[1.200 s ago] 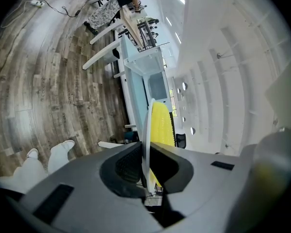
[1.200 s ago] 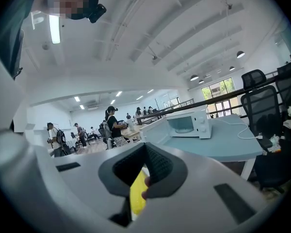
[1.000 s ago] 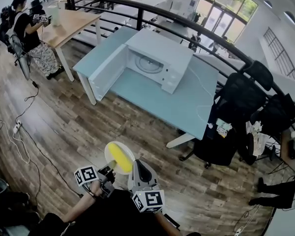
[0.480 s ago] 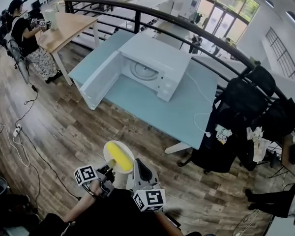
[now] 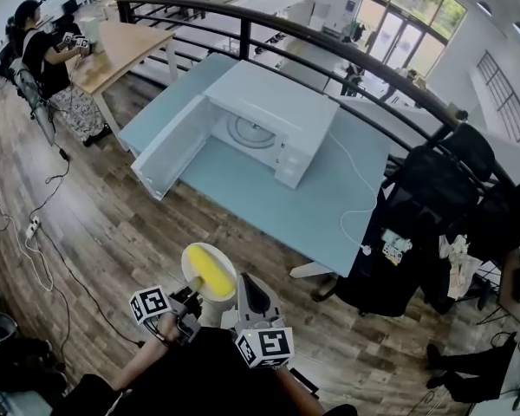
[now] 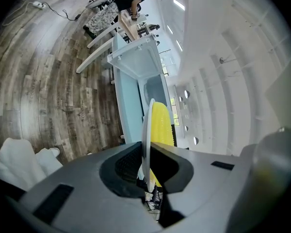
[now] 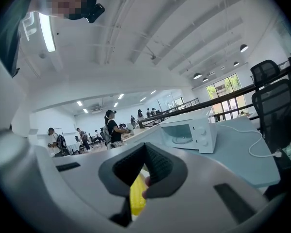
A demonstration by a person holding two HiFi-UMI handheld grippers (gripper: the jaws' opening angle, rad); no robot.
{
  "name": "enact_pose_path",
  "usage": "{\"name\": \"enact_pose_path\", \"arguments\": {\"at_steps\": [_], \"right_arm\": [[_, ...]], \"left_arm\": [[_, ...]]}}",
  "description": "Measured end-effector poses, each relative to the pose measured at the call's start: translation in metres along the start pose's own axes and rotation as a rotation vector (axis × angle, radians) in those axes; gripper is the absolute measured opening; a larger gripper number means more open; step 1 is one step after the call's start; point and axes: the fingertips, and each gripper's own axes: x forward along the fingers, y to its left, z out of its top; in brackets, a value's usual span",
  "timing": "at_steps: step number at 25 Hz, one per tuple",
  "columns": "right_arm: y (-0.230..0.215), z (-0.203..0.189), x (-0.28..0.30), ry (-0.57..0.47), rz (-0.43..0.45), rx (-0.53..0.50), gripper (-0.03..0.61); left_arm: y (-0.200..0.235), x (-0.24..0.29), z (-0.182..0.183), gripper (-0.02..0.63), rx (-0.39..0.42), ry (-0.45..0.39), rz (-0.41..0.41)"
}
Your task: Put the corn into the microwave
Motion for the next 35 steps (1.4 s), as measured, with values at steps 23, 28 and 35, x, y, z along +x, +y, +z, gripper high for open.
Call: {"name": "enact_pose_path", "arguments": {"at_steps": [23, 28, 35], "right_arm": [[-0.047, 0.012, 0.021, 0.020, 0.028, -0.004, 0.009], [-0.060, 0.017, 0.027, 0.012, -0.001, -0.011, 0.009], [-0.080, 0.022, 0.043, 0.011, -0.032, -0.017, 0.009]], "left_arm": [[-0.011, 0.042, 0.018, 0.029, -0.051, -0.109, 0.005], [-0.013, 0.055, 0.028, 0.029, -0.050, -0.108, 0.004], [-0.018, 0.082, 0.043, 0.029, -0.043, -0.099, -0.007]]}}
